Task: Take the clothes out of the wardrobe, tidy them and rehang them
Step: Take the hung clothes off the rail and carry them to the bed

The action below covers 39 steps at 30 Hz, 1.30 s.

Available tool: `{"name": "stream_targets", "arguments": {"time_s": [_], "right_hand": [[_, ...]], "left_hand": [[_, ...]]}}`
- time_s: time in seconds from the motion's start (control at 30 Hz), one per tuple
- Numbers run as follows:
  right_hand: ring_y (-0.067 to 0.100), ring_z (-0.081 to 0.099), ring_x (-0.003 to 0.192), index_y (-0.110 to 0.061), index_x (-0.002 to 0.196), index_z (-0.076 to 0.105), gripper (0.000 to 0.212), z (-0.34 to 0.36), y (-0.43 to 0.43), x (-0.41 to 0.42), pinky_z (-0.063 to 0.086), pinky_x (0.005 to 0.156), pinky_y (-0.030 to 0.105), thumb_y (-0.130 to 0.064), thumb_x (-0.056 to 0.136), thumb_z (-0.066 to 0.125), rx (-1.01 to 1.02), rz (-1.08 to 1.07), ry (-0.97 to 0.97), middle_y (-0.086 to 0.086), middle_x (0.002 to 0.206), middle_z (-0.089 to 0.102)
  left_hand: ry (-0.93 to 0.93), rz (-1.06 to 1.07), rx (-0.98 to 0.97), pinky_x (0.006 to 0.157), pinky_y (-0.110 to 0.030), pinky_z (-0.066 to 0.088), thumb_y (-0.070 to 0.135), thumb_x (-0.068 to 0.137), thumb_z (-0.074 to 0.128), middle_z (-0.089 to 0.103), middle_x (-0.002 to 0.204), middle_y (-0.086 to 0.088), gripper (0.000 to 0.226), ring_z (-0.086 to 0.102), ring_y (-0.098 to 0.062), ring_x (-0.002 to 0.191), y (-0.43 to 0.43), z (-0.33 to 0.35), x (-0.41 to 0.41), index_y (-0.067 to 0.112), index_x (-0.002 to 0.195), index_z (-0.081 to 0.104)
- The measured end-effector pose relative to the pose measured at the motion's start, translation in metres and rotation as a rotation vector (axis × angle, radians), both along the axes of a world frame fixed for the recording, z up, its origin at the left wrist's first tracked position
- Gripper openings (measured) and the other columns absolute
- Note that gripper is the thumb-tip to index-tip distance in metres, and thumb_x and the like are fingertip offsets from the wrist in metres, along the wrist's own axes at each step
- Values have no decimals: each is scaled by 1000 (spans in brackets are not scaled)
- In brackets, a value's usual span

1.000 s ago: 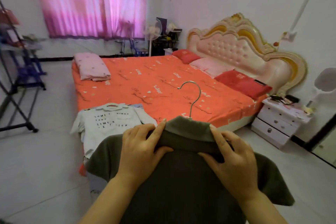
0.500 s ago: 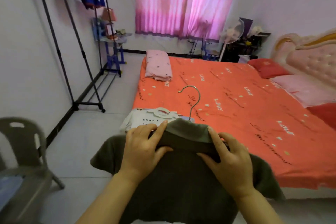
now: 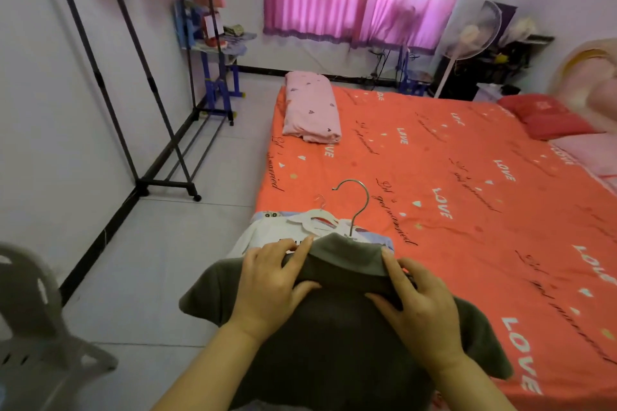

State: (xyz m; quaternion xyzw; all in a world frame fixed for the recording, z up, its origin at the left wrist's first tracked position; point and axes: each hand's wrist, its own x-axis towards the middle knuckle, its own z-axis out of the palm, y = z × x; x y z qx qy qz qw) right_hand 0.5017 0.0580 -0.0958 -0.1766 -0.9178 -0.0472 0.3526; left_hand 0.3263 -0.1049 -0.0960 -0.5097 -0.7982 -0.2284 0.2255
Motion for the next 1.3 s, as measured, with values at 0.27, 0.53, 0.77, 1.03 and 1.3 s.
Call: {"name": "stream_targets", "arguments": {"time_s": [0.27, 0.53, 0.77, 1.03, 1.3], "right_hand": [[30, 64, 82, -6, 121, 62, 68, -25, 55, -66, 54, 65, 37, -28, 61, 86, -78, 27, -68, 14, 100, 65], [29, 62, 77, -7, 125, 60, 67, -54, 135, -129, 54, 64, 36, -31, 67, 81, -220, 86, -114, 13, 99, 63], [33, 53, 113, -18, 138, 46, 74, -99, 215, -213, 44, 94, 41, -32, 73, 78, -480, 13, -351, 15, 132, 50], [18, 36, 132, -28, 144, 31, 61, -176, 205, -194, 29, 112, 33, -40, 90, 56, -698, 16, -734, -2, 146, 36], [16, 38, 130, -25, 139, 40, 50, -165, 205, -152, 31, 109, 28, -37, 93, 52, -815, -109, -802, -2, 143, 40]], "left_hand": [[-74, 27, -93, 72, -43, 53, 42, 57, 84, 66, 94, -13, 71, 66, -29, 83, 54, -25, -63, 8, 116, 65], [-133, 104, -168, 73, -45, 53, 43, 58, 84, 67, 95, -11, 72, 66, -29, 84, 126, -45, -114, 10, 118, 64], [-287, 376, -409, 97, -46, 34, 50, 70, 74, 46, 137, -9, 80, 44, -27, 125, 211, -84, -172, 26, 139, 42], [-509, 382, -817, 111, -44, 16, 50, 89, 51, 18, 153, -5, 64, 16, -24, 139, 222, -170, -155, 32, 144, 24], [-548, 225, -884, 110, -40, 20, 45, 91, 47, 37, 144, 0, 49, 31, -19, 132, 227, -150, -131, 30, 137, 39]]}}
